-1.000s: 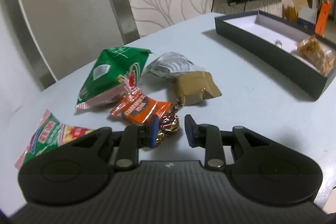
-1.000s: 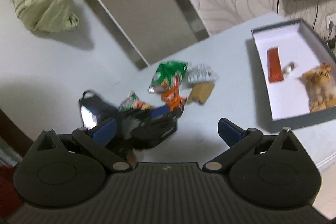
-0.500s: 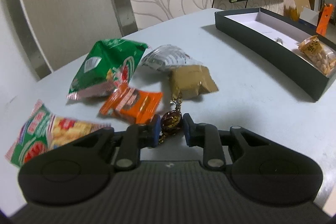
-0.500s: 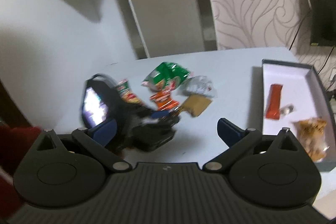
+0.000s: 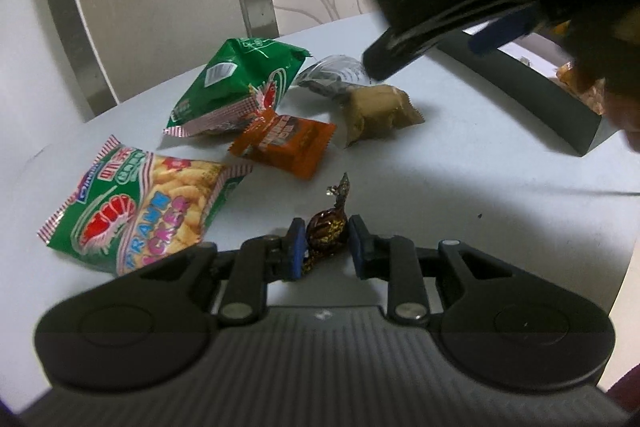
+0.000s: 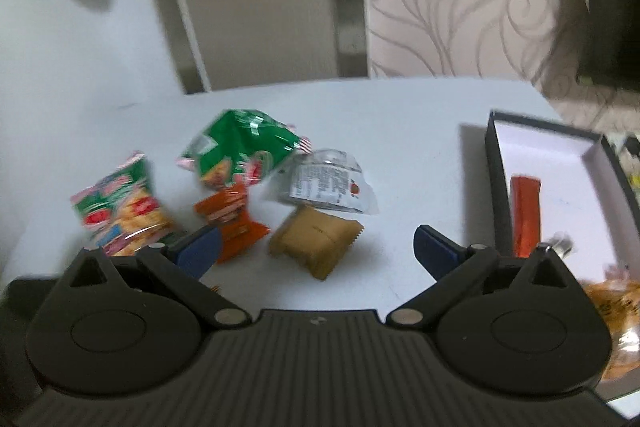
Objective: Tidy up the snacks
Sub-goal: 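Grasp the brown wrapped candy with left tool while right tool grasps the tan square bag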
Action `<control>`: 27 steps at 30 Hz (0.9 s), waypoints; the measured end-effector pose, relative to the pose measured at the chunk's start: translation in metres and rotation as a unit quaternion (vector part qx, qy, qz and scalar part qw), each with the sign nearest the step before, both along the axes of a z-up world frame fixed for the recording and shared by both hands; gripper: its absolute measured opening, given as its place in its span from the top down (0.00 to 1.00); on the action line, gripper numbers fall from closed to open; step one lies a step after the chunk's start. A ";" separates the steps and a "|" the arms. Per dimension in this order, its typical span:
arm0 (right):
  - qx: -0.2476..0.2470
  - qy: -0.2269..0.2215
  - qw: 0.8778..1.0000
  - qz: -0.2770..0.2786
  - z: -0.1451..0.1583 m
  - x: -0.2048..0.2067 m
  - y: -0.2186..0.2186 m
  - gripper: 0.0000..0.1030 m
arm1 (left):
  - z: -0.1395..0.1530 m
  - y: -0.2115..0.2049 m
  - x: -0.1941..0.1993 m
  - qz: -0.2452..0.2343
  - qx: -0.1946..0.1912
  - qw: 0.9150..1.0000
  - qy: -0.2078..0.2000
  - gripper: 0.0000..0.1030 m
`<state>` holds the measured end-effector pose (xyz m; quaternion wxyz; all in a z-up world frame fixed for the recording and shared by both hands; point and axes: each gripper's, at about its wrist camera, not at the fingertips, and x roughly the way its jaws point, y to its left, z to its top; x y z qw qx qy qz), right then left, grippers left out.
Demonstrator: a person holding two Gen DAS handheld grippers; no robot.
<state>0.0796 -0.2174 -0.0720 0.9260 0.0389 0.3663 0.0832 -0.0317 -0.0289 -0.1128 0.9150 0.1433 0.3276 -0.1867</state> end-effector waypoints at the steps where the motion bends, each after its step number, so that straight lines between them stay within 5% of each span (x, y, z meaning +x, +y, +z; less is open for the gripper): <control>1: 0.003 0.013 1.000 -0.008 -0.006 0.008 0.002 0.02 | 0.000 0.001 0.000 -0.001 0.002 1.000 0.000 0.74; 5: 0.022 0.056 0.997 -0.054 -0.026 0.035 0.004 0.18 | 0.001 0.000 0.000 -0.009 0.008 1.000 -0.003 0.74; 15: -0.037 0.067 0.996 -0.050 -0.057 0.056 0.033 0.23 | -0.001 0.001 0.001 -0.017 0.013 1.000 -0.007 0.74; 17: -0.055 0.052 0.997 -0.035 -0.057 0.053 0.034 0.48 | -0.001 0.001 0.002 -0.017 0.012 1.000 -0.007 0.74; 19: -0.060 0.048 0.997 -0.022 -0.057 0.052 0.031 0.56 | -0.001 0.001 0.001 -0.015 0.011 1.000 -0.006 0.74; 27: -0.024 0.061 0.998 -0.002 -0.054 0.028 0.003 0.61 | 0.000 -0.002 0.007 -0.007 0.006 1.000 -0.004 0.73</control>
